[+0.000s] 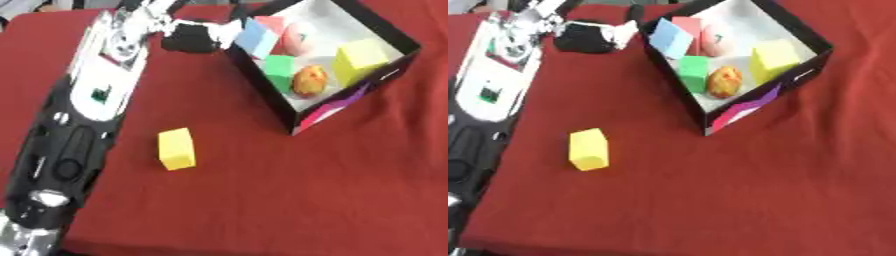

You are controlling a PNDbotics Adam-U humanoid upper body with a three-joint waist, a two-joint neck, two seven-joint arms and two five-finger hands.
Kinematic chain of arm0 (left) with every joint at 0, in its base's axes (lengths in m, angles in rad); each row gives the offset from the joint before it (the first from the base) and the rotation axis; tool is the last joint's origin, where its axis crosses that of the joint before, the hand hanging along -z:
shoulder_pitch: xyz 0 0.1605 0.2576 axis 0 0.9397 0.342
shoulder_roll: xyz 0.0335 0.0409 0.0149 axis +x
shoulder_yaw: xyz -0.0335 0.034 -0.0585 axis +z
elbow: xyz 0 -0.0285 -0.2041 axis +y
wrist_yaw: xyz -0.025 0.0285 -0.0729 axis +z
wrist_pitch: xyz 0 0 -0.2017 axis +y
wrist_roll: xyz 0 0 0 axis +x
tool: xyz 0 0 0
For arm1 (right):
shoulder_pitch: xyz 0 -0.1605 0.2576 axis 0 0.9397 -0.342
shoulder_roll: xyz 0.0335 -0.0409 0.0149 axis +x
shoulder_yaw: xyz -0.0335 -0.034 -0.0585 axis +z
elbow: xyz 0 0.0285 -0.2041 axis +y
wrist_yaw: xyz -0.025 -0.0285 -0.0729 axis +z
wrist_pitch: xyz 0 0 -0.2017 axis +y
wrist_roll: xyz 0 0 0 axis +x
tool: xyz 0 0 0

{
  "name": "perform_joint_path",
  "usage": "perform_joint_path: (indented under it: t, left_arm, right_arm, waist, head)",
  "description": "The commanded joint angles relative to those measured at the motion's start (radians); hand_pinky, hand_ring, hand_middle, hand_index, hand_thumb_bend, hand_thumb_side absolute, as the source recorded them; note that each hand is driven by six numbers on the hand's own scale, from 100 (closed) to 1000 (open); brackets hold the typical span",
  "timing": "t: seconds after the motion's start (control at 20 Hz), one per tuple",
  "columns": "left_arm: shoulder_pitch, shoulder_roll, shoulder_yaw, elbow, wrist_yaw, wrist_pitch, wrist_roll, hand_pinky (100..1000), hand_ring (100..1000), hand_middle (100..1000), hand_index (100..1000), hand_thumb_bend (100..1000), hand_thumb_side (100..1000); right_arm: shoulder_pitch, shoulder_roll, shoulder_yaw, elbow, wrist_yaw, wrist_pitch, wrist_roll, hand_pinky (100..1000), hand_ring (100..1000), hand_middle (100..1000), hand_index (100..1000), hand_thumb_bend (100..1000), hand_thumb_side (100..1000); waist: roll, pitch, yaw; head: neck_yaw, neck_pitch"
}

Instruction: Pick up objects on the table and place them in the box.

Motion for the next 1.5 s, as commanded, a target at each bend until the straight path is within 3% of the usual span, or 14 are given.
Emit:
perform_joint_path:
  t: [0.05,0.35,0.55,0.6,0.65,0.95,1.05,1.1,1.15,1.2,1.5]
  left_arm:
    - [0.020,0.093,-0.013,-0.128,0.097,0.018,-0.042,815,776,711,855,100,355]
    - [0.141,0.176,-0.059,-0.205,0.170,0.031,-0.173,840,799,736,860,100,636]
    - [0.203,0.182,-0.074,-0.195,0.146,0.020,-0.247,853,809,744,858,100,725]
    - [0.218,0.182,-0.079,-0.189,0.135,0.016,-0.263,858,812,747,858,100,705]
    - [0.229,0.181,-0.082,-0.184,0.125,0.010,-0.276,861,814,749,857,100,757]
    - [0.267,0.179,-0.093,-0.155,0.046,-0.024,-0.291,902,833,756,852,100,628]
    - [0.280,0.186,-0.094,-0.141,0.031,-0.031,-0.289,909,828,756,872,100,427]
    - [0.286,0.187,-0.092,-0.134,0.025,-0.033,-0.286,897,808,751,892,100,241]
    - [0.291,0.187,-0.090,-0.128,0.021,-0.034,-0.285,897,808,751,892,100,241]
    - [0.295,0.187,-0.087,-0.121,0.020,-0.032,-0.283,900,801,750,886,138,121]
    - [0.313,0.184,-0.060,-0.122,0.090,0.036,-0.243,937,821,763,880,115,110]
  right_arm:
    - [0.012,-0.036,-0.014,-0.023,0.028,-0.005,-0.012,1000,722,653,733,100,506]
    - [0.030,-0.033,-0.008,-0.023,0.057,-0.007,-0.017,1000,721,652,732,100,499]
    - [0.038,-0.018,-0.005,-0.023,0.077,-0.012,-0.015,1000,721,651,732,100,492]
    - [0.042,-0.013,-0.004,-0.023,0.083,-0.014,-0.015,1000,720,651,732,100,470]
    - [0.044,-0.008,-0.004,-0.023,0.091,-0.016,-0.015,1000,720,651,732,100,488]
    - [0.045,0.014,0.004,-0.023,0.127,-0.004,-0.006,1000,717,648,730,100,485]
    - [0.045,0.016,0.005,-0.023,0.132,0.000,-0.006,1000,715,646,729,100,484]
    - [0.045,0.017,0.006,-0.023,0.135,0.001,-0.005,1000,715,645,728,100,479]
    - [0.045,0.018,0.007,-0.023,0.137,0.003,-0.004,1000,715,645,728,100,479]
    - [0.045,0.020,0.008,-0.023,0.139,0.005,-0.002,1000,714,644,728,100,474]
    - [0.044,0.030,0.011,-0.023,0.154,0.012,0.007,1000,712,641,726,100,476]
  waist:
    - [-0.001,-0.032,0.010]
    - [0.003,-0.040,0.029]
    - [-0.007,-0.041,0.028]
    - [-0.010,-0.040,0.028]
    - [-0.011,-0.039,0.029]
    - [-0.013,-0.033,0.032]
    - [-0.012,-0.033,0.032]
    - [-0.012,-0.033,0.033]
    - [-0.011,-0.032,0.033]
    - [-0.011,-0.032,0.034]
    - [-0.010,-0.028,0.033]
  head:
    - [-0.014,0.020]
    - [-0.051,0.042]
    - [-0.083,0.040]
    - [-0.093,0.037]
    - [-0.101,0.034]
    - [-0.116,0.020]
    - [-0.112,0.023]
    - [-0.109,0.026]
    - [-0.107,0.028]
    - [-0.103,0.028]
    - [-0.088,0.031]
